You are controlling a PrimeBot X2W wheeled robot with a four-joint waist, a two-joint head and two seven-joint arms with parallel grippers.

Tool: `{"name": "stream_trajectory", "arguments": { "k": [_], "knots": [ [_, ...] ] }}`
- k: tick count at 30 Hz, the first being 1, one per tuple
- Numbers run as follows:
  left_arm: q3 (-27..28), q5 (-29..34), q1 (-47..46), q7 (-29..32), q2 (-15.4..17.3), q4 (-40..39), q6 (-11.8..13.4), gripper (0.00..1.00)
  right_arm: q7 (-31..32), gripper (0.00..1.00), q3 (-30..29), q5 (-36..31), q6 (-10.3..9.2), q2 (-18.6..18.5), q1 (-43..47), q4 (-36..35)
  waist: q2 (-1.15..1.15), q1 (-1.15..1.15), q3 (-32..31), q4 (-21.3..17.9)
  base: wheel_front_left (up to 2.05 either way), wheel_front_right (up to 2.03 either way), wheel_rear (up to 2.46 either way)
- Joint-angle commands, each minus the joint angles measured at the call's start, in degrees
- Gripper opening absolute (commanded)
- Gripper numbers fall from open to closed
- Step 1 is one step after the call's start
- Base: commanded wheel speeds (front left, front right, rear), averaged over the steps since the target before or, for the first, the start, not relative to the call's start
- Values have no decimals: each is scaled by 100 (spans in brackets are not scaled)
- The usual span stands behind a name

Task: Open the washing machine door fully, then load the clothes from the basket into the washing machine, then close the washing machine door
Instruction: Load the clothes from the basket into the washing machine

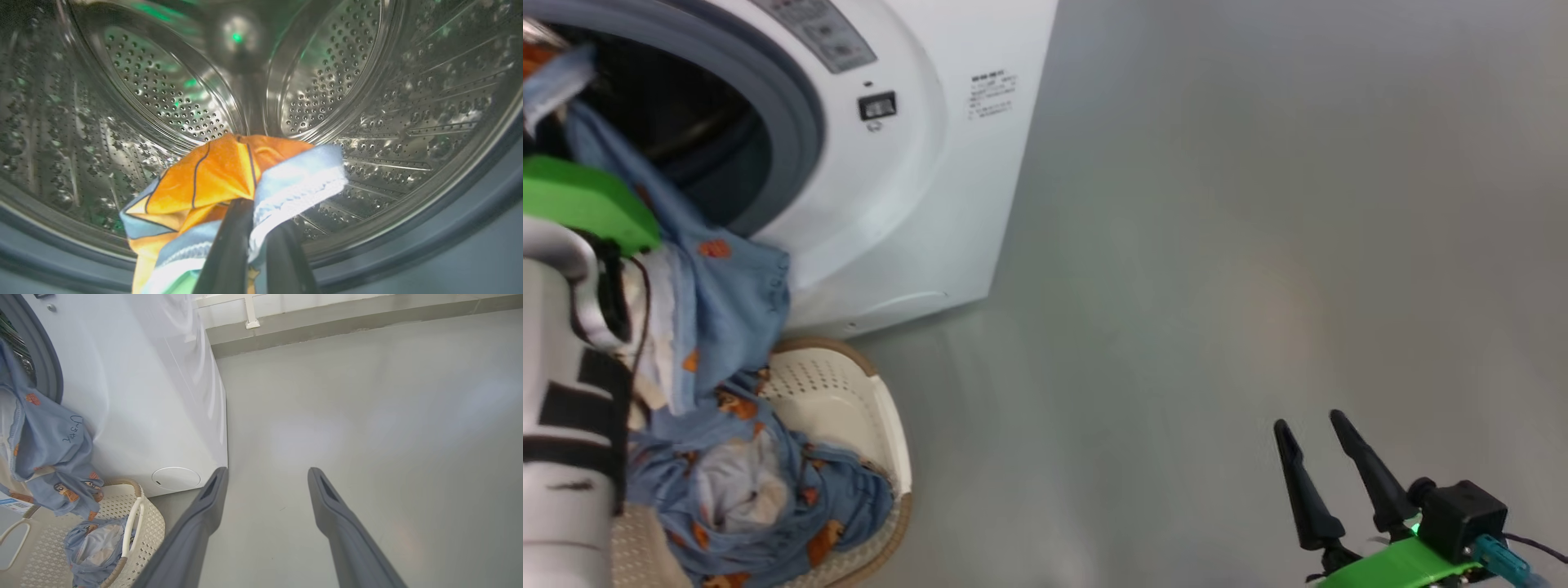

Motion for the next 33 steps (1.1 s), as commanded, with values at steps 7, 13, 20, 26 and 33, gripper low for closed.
{"name": "stream_trajectory", "arguments": {
  "k": [7,13,20,26,33],
  "knots": [
    [136,61,-1006,-141,623,705,-59,0,-34,100,347,152,9,22,-185,-79,0,-1,926,-623,0,0,0],
    [118,121,-1522,-178,800,765,-144,0,-34,100,395,196,9,44,-189,-61,0,-1,1108,-742,0,0,0],
    [193,268,-1939,-187,953,203,-204,0,-34,100,605,203,9,21,-192,-20,0,-1,1185,-782,0,0,0],
    [234,362,-1820,-188,902,500,-164,0,-34,100,648,231,9,29,-159,46,0,-1,1099,-670,0,0,0],
    [103,307,-1666,-148,628,1537,-252,23,-34,100,767,343,9,-72,-135,269,0,-1,802,-417,0,0,0]
  ]
}}
